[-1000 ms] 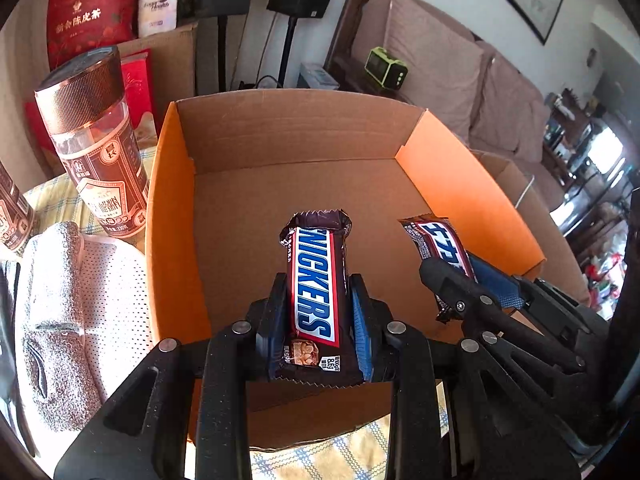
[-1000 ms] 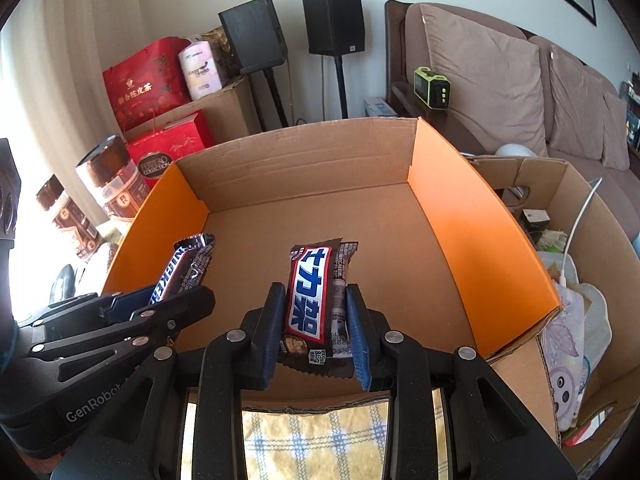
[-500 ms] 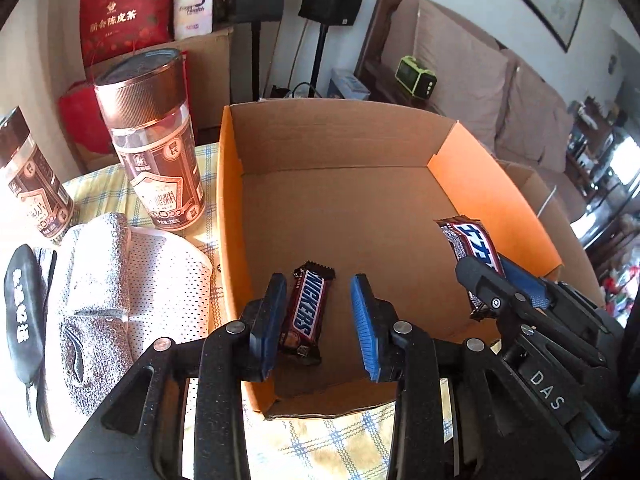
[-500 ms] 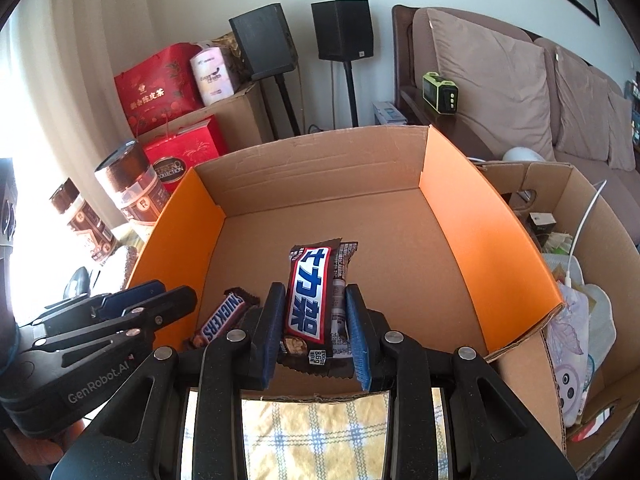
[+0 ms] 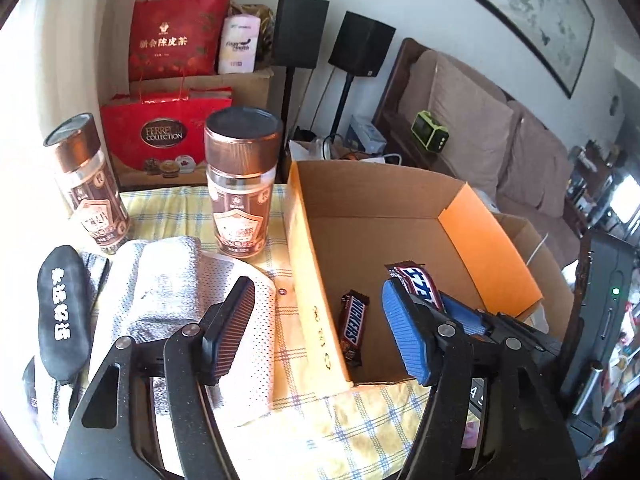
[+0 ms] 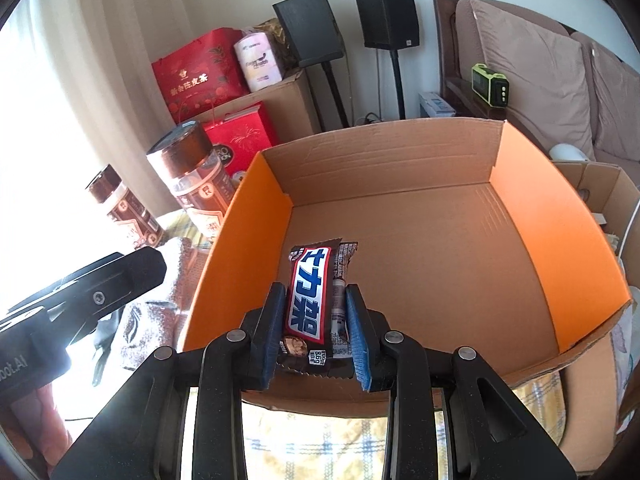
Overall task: Organize objects
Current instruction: 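Lower both candy bars into the box and open both tools, then move both tools back to the grey socks on the mesh bib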
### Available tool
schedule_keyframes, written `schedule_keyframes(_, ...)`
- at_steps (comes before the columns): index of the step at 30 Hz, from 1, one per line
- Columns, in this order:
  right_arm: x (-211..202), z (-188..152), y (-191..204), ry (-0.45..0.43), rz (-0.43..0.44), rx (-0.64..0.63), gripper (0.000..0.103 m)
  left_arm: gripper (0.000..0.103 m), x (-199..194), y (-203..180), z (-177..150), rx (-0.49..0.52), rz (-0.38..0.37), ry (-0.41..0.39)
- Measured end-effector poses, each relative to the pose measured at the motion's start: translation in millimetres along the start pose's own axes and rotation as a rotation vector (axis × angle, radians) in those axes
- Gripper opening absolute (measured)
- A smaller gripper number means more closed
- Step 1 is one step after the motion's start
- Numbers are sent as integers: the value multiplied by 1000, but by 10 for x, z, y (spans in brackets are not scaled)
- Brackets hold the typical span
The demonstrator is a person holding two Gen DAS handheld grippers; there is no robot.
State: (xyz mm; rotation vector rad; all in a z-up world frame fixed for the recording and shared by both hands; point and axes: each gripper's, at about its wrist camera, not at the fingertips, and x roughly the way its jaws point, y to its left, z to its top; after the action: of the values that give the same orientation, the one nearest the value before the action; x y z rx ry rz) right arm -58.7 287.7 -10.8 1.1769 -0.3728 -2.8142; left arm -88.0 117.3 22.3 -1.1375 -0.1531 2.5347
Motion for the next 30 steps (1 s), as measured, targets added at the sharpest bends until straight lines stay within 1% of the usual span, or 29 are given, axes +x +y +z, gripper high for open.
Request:
schedule_keyframes(2,58,16,60,5,20,12,30,68,-36,84,-16,-10,8,-8)
schedule_keyframes(7,164,66,208,0,43,25,32,68,-80,309,-35,-39,6,-12)
schedule_keyframes(8,179,82,231,-2,48,29,35,70,-87,356,-40,-45,8,-10)
schedule_keyframes(9,193,99,254,-2,55,30,42,73,-90,401,-58,-51,10,-8)
schedule_keyframes(10,199,108,272,-1,56,27,44,75,-94,443,-70,-58,12,-4)
schedule_keyframes(11,192,116,286,-2,50,22,44,77,-94,481,-80,-65,16,-1)
schedule_keyframes(16,91,141,287,-19,30,10,44,78,-87,617,-132,-80,36,9)
schedule_keyframes(19,29,131,304,-21,0,-23,44,78,-104,629,-158,-74,35,6)
schedule_keyframes(20,10,124,315,-23,-14,-37,45,82,-114,628,-170,-68,38,3)
schedule_keyframes(21,-11,114,327,-24,-23,-50,47,90,-129,622,-177,-61,43,-3)
schedule_keyframes(22,-31,108,339,-28,-29,-60,48,92,-145,618,-186,-54,45,-10)
schedule_keyframes(26,-93,74,407,-39,-44,-89,62,96,-213,597,-203,-22,67,-26)
schedule_keyframes(28,-112,59,450,-43,-44,-105,73,100,-248,603,-215,-16,81,-35)
schedule_keyframes(29,-120,52,475,-47,-45,-114,84,103,-270,610,-219,-12,95,-44)
schedule_keyframes(30,-132,46,498,-53,-48,-121,90,103,-295,618,-224,-7,107,-54)
